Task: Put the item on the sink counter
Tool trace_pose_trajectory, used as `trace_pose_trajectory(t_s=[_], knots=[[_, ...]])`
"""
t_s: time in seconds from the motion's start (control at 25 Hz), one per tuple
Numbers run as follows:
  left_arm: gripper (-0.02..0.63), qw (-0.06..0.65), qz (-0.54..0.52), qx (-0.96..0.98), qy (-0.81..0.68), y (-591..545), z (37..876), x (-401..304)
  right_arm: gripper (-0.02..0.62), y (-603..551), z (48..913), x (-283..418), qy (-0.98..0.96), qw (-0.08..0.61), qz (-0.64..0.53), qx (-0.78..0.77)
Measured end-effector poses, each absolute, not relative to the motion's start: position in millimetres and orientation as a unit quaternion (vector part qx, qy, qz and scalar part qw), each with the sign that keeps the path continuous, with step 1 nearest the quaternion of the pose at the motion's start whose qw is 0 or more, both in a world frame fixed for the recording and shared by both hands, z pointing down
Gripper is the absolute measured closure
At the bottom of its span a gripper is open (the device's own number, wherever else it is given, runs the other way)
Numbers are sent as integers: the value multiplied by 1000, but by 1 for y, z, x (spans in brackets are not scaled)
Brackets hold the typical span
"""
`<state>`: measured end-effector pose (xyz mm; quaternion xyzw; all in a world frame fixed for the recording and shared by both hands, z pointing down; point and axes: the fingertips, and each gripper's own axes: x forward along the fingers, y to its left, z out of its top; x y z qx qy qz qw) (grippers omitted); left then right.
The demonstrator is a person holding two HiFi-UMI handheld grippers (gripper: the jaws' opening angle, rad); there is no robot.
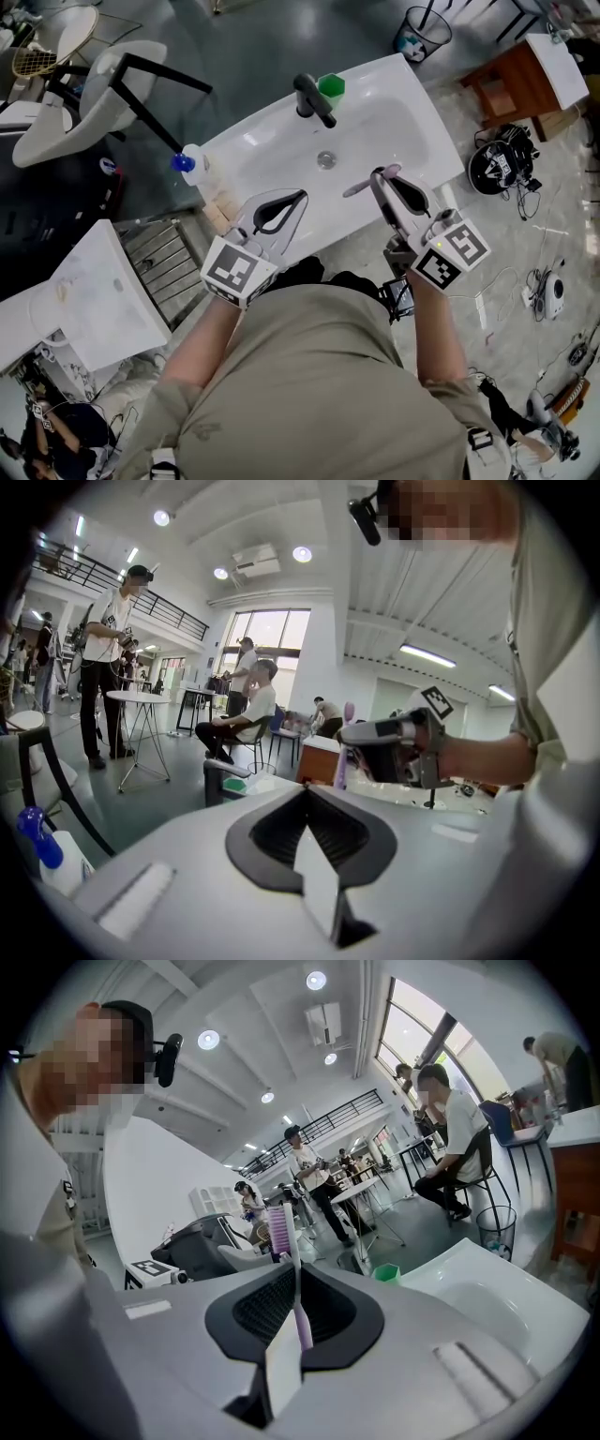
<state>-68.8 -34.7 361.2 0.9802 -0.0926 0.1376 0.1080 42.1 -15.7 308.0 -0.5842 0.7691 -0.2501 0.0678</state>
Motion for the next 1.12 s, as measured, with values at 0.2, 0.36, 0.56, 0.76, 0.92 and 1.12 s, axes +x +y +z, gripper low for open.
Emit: trace_pose_trajectory(t_s=[0.2,0.36,0.56,0.76,0.92,1.12], knots=[[600,110,135,980,-92,-45,361,-69,563,-29,307,41,770,61,-250,-583],[600,110,134,980,-93,-51,364,-69,563,-37,307,42,771,58,-249,-584],[600,114,138,979,-99,-58,369,-69,563,-48,313,46,772,58,-253,-580],[600,122,145,975,-117,-64,375,-67,563,-61,317,53,780,59,-259,-567],[600,124,152,971,-135,-70,378,-65,563,-74,318,59,789,60,-262,-552],[600,130,157,966,-160,-79,379,-60,563,-91,319,69,801,61,-264,-534]])
